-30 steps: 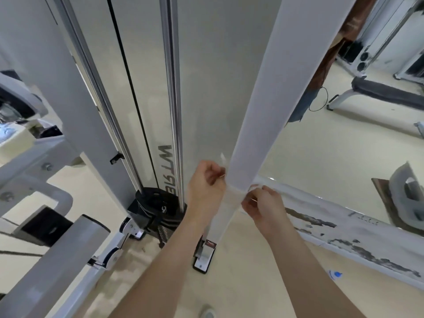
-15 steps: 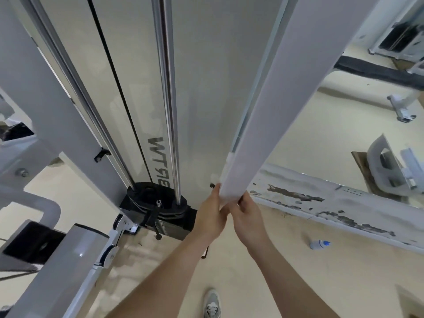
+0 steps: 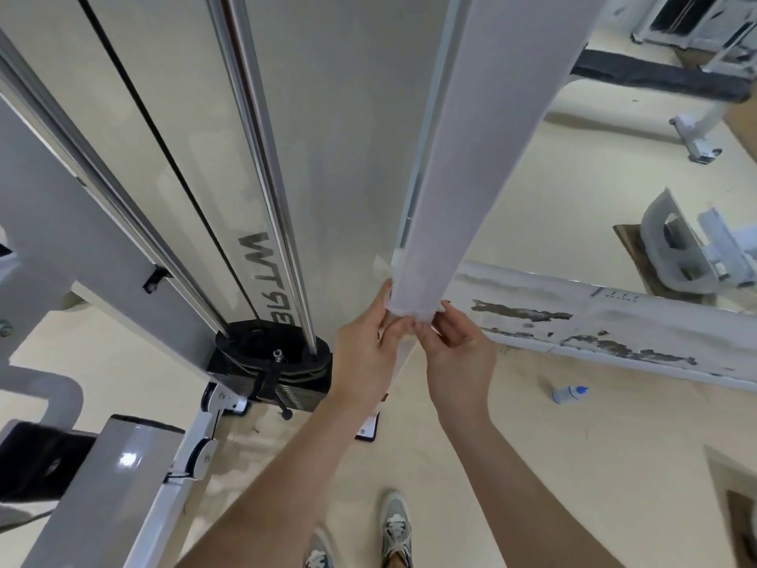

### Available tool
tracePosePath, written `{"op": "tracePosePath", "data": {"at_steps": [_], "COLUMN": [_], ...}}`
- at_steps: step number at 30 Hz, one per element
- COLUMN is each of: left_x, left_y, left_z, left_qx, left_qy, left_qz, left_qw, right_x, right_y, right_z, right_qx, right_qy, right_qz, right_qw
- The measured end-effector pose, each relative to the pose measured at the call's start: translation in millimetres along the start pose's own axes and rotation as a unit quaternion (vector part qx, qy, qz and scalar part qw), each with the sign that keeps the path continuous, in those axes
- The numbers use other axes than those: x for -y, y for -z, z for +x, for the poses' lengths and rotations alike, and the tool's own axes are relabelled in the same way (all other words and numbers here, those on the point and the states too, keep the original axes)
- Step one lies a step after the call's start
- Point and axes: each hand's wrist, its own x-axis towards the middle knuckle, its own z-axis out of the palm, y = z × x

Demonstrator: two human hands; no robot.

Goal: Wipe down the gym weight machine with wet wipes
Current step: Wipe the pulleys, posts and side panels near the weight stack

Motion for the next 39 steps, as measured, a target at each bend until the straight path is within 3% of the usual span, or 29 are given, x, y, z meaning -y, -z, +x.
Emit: {"op": "tracePosePath", "data": {"at_steps": [3,8,15,20,26,30,33,37,39], "left_x": [27,65,158,225,309,369,437,531,569], "left_y": [-6,-18,-62,-90,-159,-212,-242,-285,-305], "left_z": [-1,3,-9,-15,-27,-34,-46,-70,-83], "left_qx": [0.019,0.045,0.014,-0.047,-0.151,-0.224,-0.186,-0.082,-0.053], "left_qy": [-0.004,-0.014,0.021,-0.003,-0.123,-0.203,-0.205,-0.081,-0.108], "left_qz": [0.135,0.270,0.273,0.193,0.109,0.090,0.109,0.359,0.370], "left_qw": [0.991,0.962,0.962,0.980,0.975,0.949,0.955,0.926,0.921], "right_x": [-29,-74,-178,-246,-349,-414,-462,-504,-528], "right_y": [1,5,4,1,-5,-1,2,2,2], "right_z": [8,23,38,43,60,83,95,109,116], "right_qx": [0.012,0.036,0.063,0.057,0.039,0.074,0.097,0.120,0.129], "right_qy": [0.000,0.004,0.003,0.034,0.078,0.134,0.150,0.198,0.206], "right_qz": [-0.095,-0.184,-0.175,-0.078,-0.009,-0.051,-0.079,-0.091,-0.096], "right_qw": [0.995,0.982,0.983,0.995,0.996,0.987,0.981,0.969,0.965]}}
